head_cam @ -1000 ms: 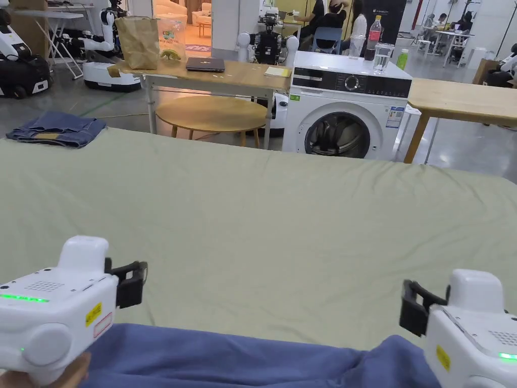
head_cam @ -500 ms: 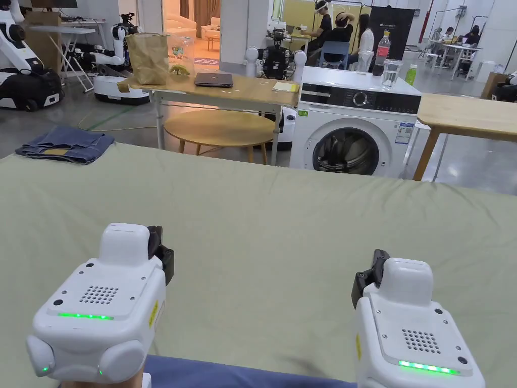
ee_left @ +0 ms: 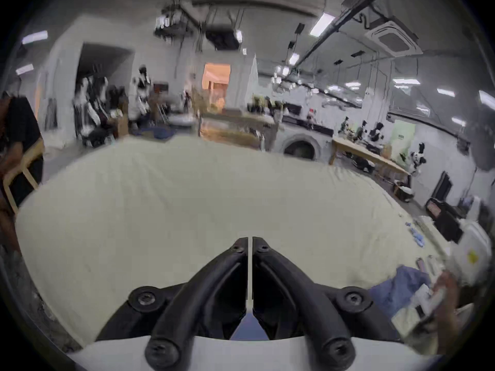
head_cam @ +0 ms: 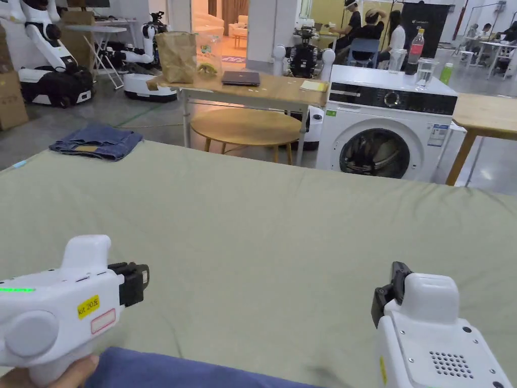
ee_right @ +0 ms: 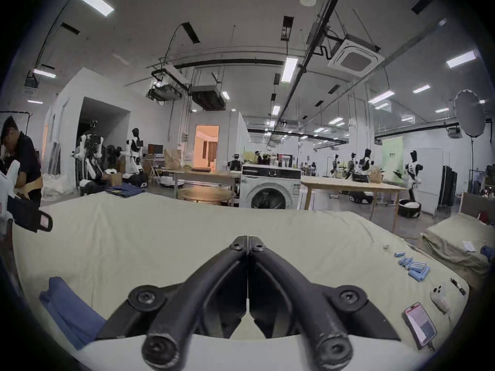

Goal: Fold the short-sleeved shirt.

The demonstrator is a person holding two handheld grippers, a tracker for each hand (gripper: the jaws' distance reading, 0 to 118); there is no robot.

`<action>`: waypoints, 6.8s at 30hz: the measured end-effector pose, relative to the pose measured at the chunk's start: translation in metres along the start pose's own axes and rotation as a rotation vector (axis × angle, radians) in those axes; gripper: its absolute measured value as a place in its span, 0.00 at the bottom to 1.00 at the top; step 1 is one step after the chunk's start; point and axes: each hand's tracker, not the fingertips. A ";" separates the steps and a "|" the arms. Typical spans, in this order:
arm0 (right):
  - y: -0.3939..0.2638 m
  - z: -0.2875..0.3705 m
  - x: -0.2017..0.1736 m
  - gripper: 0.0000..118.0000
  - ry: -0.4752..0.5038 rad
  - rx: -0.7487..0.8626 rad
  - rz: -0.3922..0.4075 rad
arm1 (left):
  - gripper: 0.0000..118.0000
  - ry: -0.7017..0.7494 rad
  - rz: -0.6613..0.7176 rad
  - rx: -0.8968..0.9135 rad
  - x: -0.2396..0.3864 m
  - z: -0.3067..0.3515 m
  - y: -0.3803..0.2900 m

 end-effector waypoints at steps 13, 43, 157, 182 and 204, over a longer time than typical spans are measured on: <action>-0.021 -0.009 -0.006 0.00 0.077 -0.107 0.003 | 0.59 -0.275 0.394 -0.426 -0.139 0.003 -0.057; -0.036 -0.002 -0.002 0.00 0.100 -0.166 0.015 | 0.04 -0.456 0.452 -0.441 -0.126 -0.024 -0.071; -0.046 0.014 0.034 0.00 0.105 -0.209 -0.083 | 0.58 -0.603 0.529 -0.588 -0.064 -0.079 -0.129; -0.043 0.018 0.038 0.00 0.107 -0.217 -0.060 | 0.05 -0.549 0.428 -0.463 -0.053 -0.032 -0.075; -0.043 0.025 0.039 0.00 0.121 -0.214 -0.066 | 0.05 -0.375 0.205 -0.561 0.098 -0.013 -0.010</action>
